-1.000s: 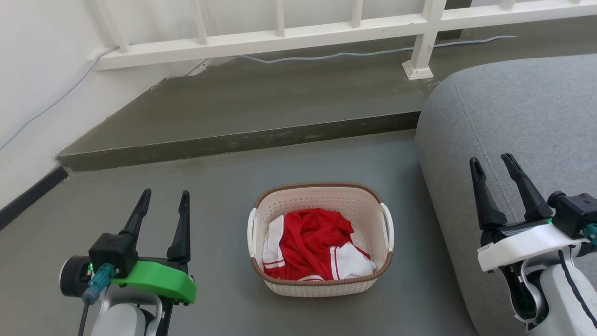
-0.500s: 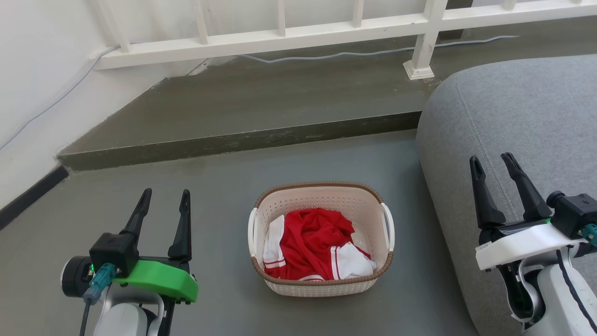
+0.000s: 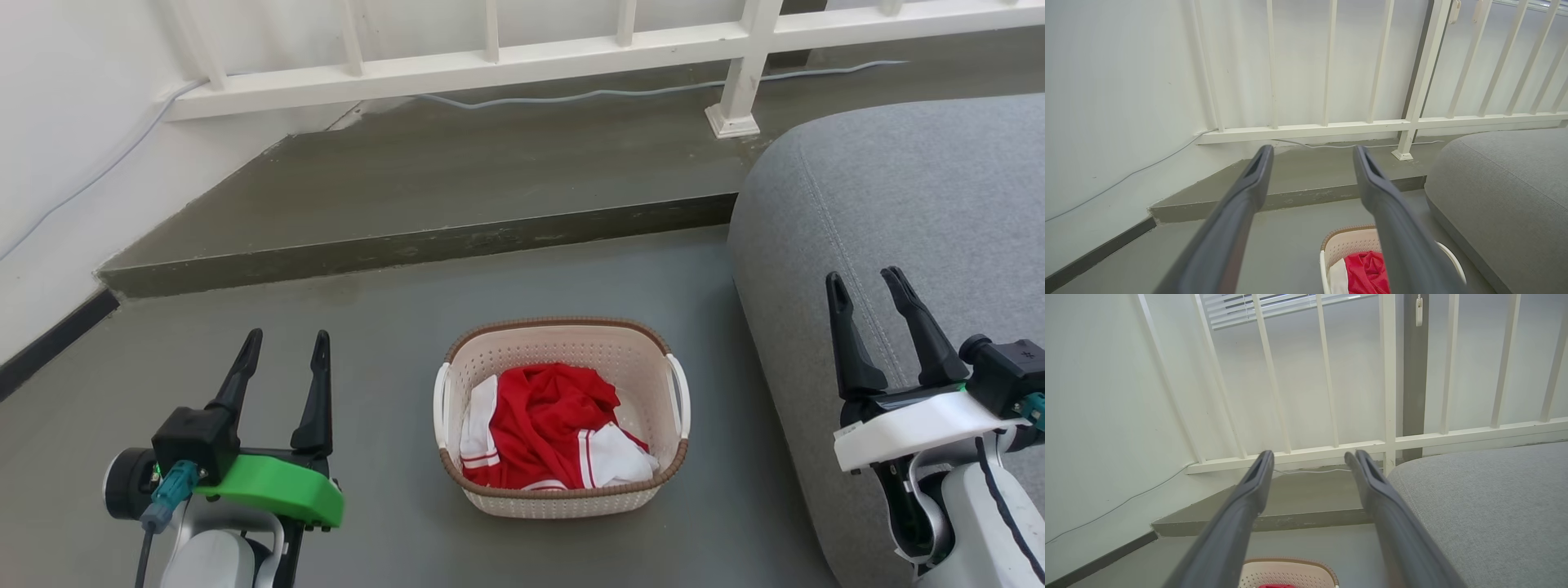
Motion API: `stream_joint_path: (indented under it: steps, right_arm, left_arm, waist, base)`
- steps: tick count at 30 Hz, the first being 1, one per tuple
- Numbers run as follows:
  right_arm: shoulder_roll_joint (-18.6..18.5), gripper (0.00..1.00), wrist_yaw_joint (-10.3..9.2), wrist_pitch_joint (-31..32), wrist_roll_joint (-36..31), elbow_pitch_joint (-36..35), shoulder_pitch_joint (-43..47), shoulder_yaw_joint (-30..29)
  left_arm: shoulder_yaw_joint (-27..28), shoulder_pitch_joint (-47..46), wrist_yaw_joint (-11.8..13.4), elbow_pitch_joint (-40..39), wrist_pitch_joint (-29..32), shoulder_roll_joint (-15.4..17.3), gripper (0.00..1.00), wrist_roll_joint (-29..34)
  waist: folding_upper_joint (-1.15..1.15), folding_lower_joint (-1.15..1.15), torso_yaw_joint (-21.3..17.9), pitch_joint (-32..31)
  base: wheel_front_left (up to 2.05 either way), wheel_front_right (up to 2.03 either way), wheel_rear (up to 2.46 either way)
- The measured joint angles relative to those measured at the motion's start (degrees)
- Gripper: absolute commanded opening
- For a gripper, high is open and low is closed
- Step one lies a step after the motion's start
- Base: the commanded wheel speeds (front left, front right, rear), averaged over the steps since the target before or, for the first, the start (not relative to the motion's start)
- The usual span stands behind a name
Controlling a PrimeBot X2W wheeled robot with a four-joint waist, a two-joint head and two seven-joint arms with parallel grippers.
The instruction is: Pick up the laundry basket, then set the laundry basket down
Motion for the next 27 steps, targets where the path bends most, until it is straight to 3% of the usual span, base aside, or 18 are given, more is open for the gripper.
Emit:
stream_joint_path:
  steps: [27]
  right_arm:
    - [1.42,1.0,0.52,-0.01,-0.02,-0.42,-2.41,-1.29]
  left_arm:
    - [1.44,-2.58,-0.49,-1.42,0.0,-0.26,1.0,0.41]
  waist:
    - [0.0,0.0,-1.07,7.02]
  base:
    - [0.0,0.0,0.0]
